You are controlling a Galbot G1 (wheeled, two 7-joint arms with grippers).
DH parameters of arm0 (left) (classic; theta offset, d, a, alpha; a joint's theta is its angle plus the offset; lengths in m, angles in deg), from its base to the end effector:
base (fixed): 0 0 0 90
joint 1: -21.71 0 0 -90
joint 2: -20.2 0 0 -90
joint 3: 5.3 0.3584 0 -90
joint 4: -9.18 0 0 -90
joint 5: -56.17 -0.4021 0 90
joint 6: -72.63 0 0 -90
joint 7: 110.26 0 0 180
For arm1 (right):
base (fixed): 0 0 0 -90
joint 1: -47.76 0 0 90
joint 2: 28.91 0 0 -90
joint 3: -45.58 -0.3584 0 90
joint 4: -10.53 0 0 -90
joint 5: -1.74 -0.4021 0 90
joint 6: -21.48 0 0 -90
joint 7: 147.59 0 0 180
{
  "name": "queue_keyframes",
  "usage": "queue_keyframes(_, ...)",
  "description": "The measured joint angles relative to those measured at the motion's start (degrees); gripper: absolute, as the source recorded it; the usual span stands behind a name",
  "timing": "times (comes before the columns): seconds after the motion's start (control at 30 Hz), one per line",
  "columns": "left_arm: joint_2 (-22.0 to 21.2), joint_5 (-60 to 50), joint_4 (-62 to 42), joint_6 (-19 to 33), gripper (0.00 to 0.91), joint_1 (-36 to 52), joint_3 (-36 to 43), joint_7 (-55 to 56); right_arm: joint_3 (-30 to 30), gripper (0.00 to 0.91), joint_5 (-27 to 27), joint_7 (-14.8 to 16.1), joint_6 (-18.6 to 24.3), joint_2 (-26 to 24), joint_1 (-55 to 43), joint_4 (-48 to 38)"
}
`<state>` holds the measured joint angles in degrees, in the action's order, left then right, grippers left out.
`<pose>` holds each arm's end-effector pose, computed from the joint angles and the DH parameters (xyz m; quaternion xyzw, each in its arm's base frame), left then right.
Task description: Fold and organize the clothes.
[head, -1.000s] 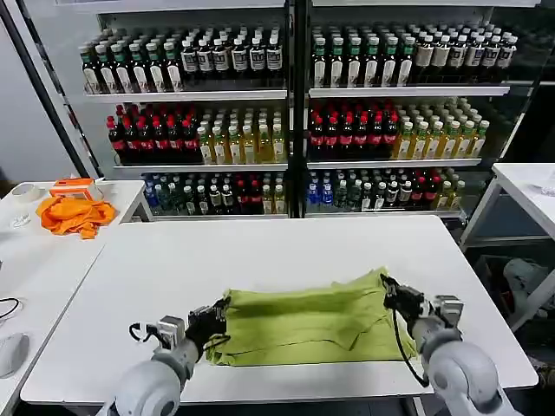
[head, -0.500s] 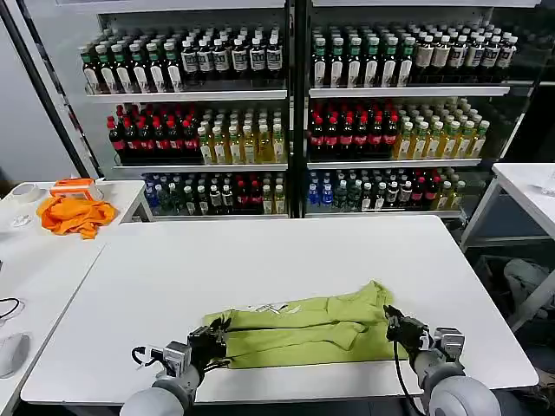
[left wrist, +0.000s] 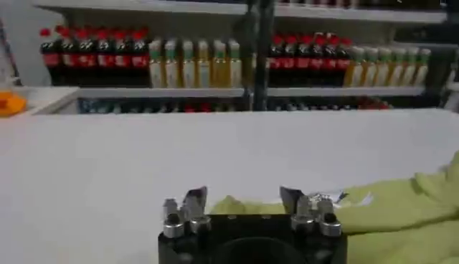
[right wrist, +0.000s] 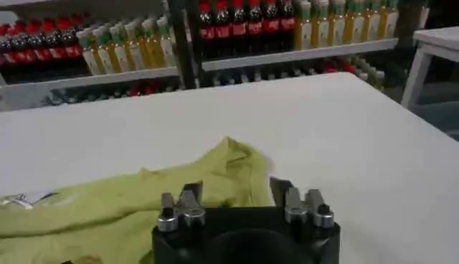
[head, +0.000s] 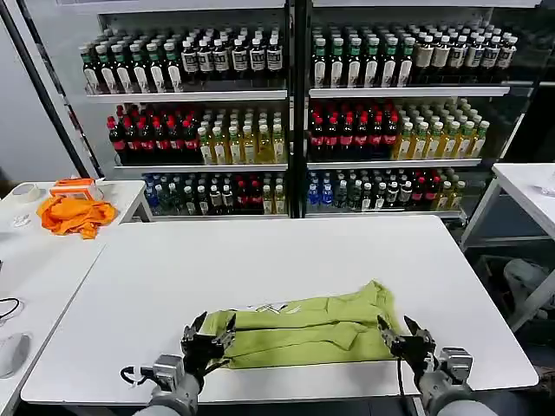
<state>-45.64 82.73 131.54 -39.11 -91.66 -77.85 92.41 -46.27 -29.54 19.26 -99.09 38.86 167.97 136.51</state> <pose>0.2291 -0.0343 -0.2867 -0.0577 -0.9776 0.0268 0.2006 0.2261 -0.0559 -0.2579 0.0147 -0.9692 -0.0422 0.2424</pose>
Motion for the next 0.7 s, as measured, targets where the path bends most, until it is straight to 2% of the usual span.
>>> queue_keyframes(0.27, -6.5, -2.9, -2.3, 2.9, 0.907, -1.4, 0.9, 2.5, -0.1, 0.907, 0.7, 0.0, 0.8, 0.7, 2.0, 0.9)
queue_keyframes(0.53, -10.6, -6.1, -5.8, 5.1, 0.907, -1.3, 2.0, 4.7, -0.3, 0.907, 1.3, 0.1, 1.2, 1.5, 3.6, 1.7)
queue_keyframes(0.57, -11.1, -6.5, -6.4, 5.4, 0.141, -1.2, 2.1, 4.9, -0.3, 0.907, 1.4, 0.1, 1.2, 1.6, 3.7, 1.8)
queue_keyframes(0.6, -11.5, -6.8, -6.8, 5.6, 0.030, -1.1, 2.1, 5.1, -0.2, 0.907, 1.5, 0.1, 1.2, 1.8, 3.9, 1.9)
queue_keyframes(0.7, -12.6, -7.8, -8.4, 6.5, 0.020, -0.8, 2.0, 5.7, 0.1, 0.907, 1.9, 0.2, 1.4, 2.3, 4.4, 2.1)
